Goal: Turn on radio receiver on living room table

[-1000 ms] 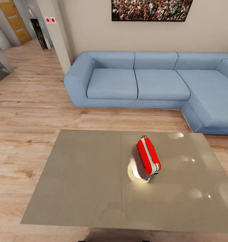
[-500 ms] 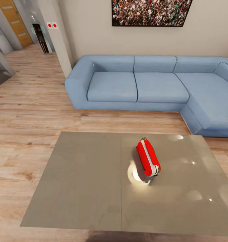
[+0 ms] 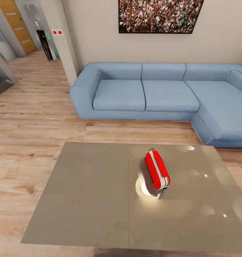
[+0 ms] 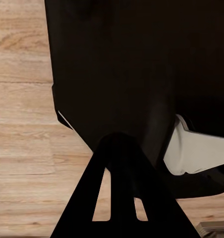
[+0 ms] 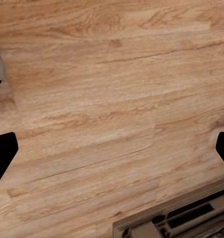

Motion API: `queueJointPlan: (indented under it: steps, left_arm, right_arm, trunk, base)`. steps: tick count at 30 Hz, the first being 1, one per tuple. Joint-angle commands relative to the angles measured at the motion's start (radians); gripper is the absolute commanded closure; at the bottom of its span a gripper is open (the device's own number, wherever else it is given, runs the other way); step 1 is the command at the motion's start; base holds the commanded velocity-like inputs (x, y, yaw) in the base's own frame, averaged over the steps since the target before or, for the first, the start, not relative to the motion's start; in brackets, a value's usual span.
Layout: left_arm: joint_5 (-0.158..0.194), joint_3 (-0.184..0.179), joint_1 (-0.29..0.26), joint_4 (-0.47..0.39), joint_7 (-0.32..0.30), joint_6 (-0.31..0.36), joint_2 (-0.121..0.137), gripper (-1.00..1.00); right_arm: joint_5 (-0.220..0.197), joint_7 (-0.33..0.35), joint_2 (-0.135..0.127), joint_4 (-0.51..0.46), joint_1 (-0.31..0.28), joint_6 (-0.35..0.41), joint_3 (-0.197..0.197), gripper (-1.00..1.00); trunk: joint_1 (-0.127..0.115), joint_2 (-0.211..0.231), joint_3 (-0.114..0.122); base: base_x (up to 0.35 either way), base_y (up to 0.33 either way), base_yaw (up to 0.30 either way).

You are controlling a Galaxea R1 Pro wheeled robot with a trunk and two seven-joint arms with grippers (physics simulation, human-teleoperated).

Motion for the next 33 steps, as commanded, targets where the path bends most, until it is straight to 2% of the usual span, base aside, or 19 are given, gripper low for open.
queueJointPlan:
  steps: [1, 3, 4, 7, 8, 11, 12, 15, 21, 26, 33]
  left_arm:
    - [0.0, 0.0, 0.002, 0.0, 0.0, -0.001, -0.001, 1.0]
    - [0.001, 0.0, 0.003, 0.0, 0.0, -0.001, -0.003, 1.0]
    - [0.001, 0.0, 0.003, 0.0, 0.0, -0.001, -0.005, 1.0]
    - [0.002, 0.0, 0.004, 0.0, 0.0, -0.001, -0.005, 1.0]
    - [0.003, 0.0, 0.004, 0.0, 0.0, -0.001, -0.005, 1.0]
    - [0.003, 0.0, 0.004, 0.0, 0.0, -0.001, -0.005, 1.0]
    - [0.004, 0.0, 0.004, 0.0, 0.0, -0.001, -0.005, 1.0]
    - [0.005, 0.001, 0.004, 0.0, 0.0, -0.002, -0.005, 1.0]
    - [0.005, 0.001, 0.004, 0.0, 0.0, -0.003, -0.006, 1.0]
    - [0.005, 0.001, 0.004, 0.0, 0.0, -0.003, -0.007, 1.0]
    - [0.006, 0.001, 0.004, 0.0, 0.0, -0.003, -0.007, 1.0]
  right_arm:
    - [0.003, -0.002, 0.007, 0.0, -0.002, 0.003, 0.002, -1.0]
    - [0.021, -0.005, 0.024, -0.005, -0.009, 0.012, 0.008, -1.0]
    - [0.055, -0.008, 0.039, -0.012, -0.008, 0.041, 0.011, -1.0]
    - [0.085, -0.011, 0.055, -0.015, -0.009, 0.09, 0.012, -1.0]
    - [0.099, -0.012, 0.097, -0.019, -0.021, 0.138, 0.013, -1.0]
    - [0.101, -0.012, 0.107, -0.019, -0.042, 0.164, 0.014, -1.0]
    - [0.103, -0.011, 0.128, -0.019, -0.047, 0.172, 0.014, -1.0]
    - [0.113, -0.01, 0.147, -0.004, -0.047, 0.173, 0.016, -1.0]
    - [0.114, -0.009, 0.151, 0.003, -0.047, 0.166, 0.019, -1.0]
    - [0.116, -0.009, 0.156, 0.064, -0.047, 0.148, 0.021, -1.0]
    - [0.117, -0.009, 0.158, 0.095, -0.047, 0.129, 0.022, -1.0]
  trunk:
    - [0.0, 0.0, 0.002]
    - [0.0, 0.0, 0.005]
    - [0.0, 0.0, 0.006]
    - [0.0, 0.0, 0.011]
    - [0.0, 0.0, 0.013]
    - [0.0, 0.0, 0.018]
    - [0.0, 0.0, 0.019]
    - [0.0, 0.0, 0.024]
    - [0.0, 0.0, 0.034]
    - [0.0, 0.0, 0.042]
    - [0.0, 0.0, 0.053]
  base:
    - [0.0, 0.0, 0.0]
    - [0.0, 0.0, 0.0]
    - [0.0, 0.0, 0.0]
    - [0.0, 0.0, 0.0]
    - [0.0, 0.0, 0.0]
    - [0.0, 0.0, 0.0]
    - [0.0, 0.0, 0.0]
    - [0.0, 0.0, 0.0]
    - [0.0, 0.0, 0.0]
    - [0.0, 0.0, 0.0]
    - [0.0, 0.0, 0.0]
